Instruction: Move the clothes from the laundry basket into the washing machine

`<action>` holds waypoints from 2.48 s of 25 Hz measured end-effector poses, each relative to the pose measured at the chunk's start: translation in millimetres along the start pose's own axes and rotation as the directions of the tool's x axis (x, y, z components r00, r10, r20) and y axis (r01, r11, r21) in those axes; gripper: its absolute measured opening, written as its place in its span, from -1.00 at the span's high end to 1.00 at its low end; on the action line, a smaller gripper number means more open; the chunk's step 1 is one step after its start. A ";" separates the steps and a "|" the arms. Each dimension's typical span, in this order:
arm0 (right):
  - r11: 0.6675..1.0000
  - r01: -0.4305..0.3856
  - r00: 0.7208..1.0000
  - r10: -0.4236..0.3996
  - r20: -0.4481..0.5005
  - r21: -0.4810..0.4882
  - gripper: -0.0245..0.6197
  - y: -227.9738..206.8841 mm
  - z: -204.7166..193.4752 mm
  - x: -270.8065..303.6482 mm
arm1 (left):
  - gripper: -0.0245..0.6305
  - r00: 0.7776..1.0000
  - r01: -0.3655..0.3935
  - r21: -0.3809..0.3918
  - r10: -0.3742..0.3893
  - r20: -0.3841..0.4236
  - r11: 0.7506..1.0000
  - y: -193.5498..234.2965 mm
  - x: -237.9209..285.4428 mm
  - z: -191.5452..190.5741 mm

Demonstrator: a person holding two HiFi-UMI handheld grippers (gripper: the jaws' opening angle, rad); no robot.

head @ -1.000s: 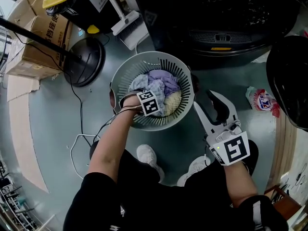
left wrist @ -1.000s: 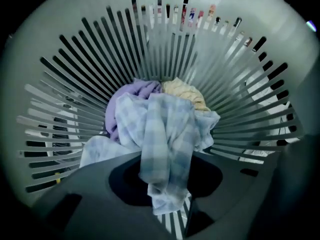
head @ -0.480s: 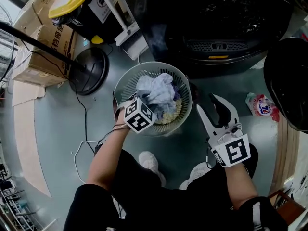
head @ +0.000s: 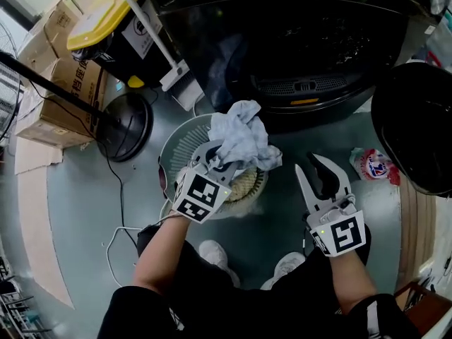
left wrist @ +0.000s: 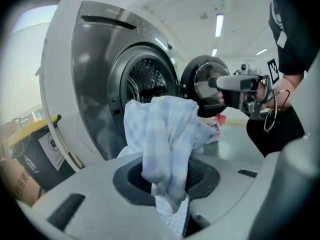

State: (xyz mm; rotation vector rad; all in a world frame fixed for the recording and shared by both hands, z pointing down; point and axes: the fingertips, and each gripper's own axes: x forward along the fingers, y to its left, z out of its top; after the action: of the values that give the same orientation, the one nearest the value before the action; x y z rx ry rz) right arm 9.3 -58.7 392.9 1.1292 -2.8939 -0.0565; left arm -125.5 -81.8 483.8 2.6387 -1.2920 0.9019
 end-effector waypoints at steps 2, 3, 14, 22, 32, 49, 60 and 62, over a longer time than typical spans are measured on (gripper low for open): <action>1.000 0.031 0.999 -0.031 0.016 -0.004 0.73 -8.8 5.0 -4.9 | 0.59 0.997 -0.007 -0.009 0.008 0.073 1.000 -1.4 3.9 24.5; 0.999 0.045 0.999 -0.045 0.022 -0.004 0.82 -13.4 6.8 -7.3 | 0.59 0.995 -0.009 -0.010 0.010 0.103 1.000 -2.8 7.0 35.0; 0.988 0.155 0.987 -0.154 0.042 -0.012 0.89 -50.5 9.1 -37.3 | 0.60 0.953 0.011 -0.068 0.010 0.302 0.998 -5.1 55.8 119.2; 0.980 0.201 0.979 -0.200 0.034 -0.016 0.89 -71.9 2.1 -61.0 | 0.60 0.922 0.035 -0.151 0.026 0.386 0.988 11.3 98.4 169.5; 0.973 0.227 0.973 -0.225 0.049 -0.048 0.89 -93.6 -2.7 -58.0 | 0.60 0.899 -0.051 -0.237 0.148 0.412 0.970 53.3 177.1 226.9; 0.967 0.226 0.973 -0.218 0.076 -0.117 0.89 -84.4 -11.0 -46.9 | 0.05 0.931 -0.216 -0.378 0.307 0.199 0.900 131.2 267.3 177.6; 0.967 0.220 0.975 -0.212 0.073 -0.126 0.88 -86.6 -1.6 -36.8 | 0.06 0.889 -0.177 -0.299 0.283 0.360 0.938 87.4 210.3 192.3; 0.967 0.221 0.974 -0.212 0.076 -0.126 0.88 -87.3 2.7 -34.7 | 0.17 0.873 -0.185 -0.280 0.288 0.394 0.942 76.8 192.8 195.4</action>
State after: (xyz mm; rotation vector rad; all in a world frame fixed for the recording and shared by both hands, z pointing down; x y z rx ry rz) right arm 93.7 -99.3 385.5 1.4360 -2.7546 -0.2926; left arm 2.0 -326.1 410.6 2.6081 -1.7262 0.1495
